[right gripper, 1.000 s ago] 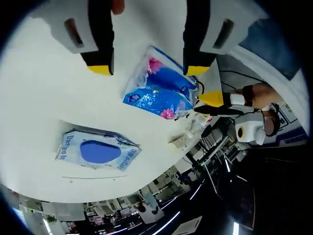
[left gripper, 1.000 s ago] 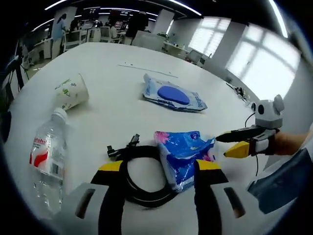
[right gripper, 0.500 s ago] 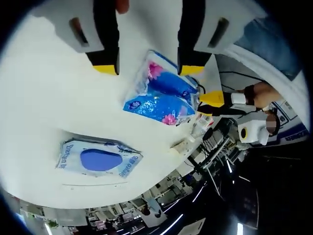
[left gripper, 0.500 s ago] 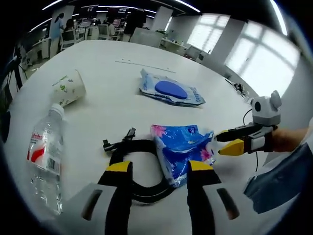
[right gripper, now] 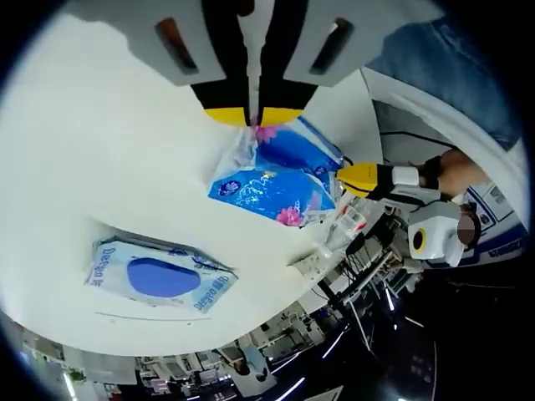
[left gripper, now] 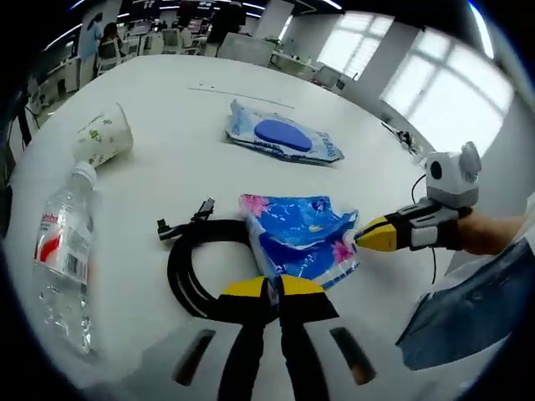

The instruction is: Arrange the tabletop items into an orderly group along one side of the table until the central work area is clear of visible clutter.

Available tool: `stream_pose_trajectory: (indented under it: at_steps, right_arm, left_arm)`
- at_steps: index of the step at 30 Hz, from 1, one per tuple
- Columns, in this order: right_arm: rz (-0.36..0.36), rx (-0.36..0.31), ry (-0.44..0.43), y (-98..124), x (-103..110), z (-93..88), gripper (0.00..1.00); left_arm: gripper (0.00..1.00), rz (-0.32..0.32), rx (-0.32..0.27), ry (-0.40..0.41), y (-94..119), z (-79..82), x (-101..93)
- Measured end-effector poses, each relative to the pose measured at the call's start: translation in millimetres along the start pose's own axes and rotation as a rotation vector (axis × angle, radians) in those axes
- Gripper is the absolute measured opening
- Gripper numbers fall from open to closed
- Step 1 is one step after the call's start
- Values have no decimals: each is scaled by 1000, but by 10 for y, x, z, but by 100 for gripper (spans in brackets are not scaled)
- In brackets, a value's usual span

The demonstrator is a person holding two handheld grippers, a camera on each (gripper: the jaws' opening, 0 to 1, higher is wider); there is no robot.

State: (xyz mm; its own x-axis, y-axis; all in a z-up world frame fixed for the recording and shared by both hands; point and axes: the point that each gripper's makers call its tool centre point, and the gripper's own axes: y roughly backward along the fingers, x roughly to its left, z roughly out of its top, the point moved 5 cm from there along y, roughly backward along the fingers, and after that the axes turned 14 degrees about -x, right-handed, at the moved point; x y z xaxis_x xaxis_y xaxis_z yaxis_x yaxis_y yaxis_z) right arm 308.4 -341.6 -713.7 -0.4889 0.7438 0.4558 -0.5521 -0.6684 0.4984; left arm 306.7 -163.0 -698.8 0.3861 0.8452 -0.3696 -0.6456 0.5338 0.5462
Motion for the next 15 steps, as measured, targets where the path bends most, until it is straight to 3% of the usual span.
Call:
stream_pose_trajectory:
  at_steps: [5,15]
  right_arm:
    - [-4,-30,-47,53,-28,68,0]
    - [-15,-45,-44,118,-43,113,0]
  left_arm:
    - [0,0,-11,20,-5,34,4]
    - [0,-19,-13,-5,-85,141,-56]
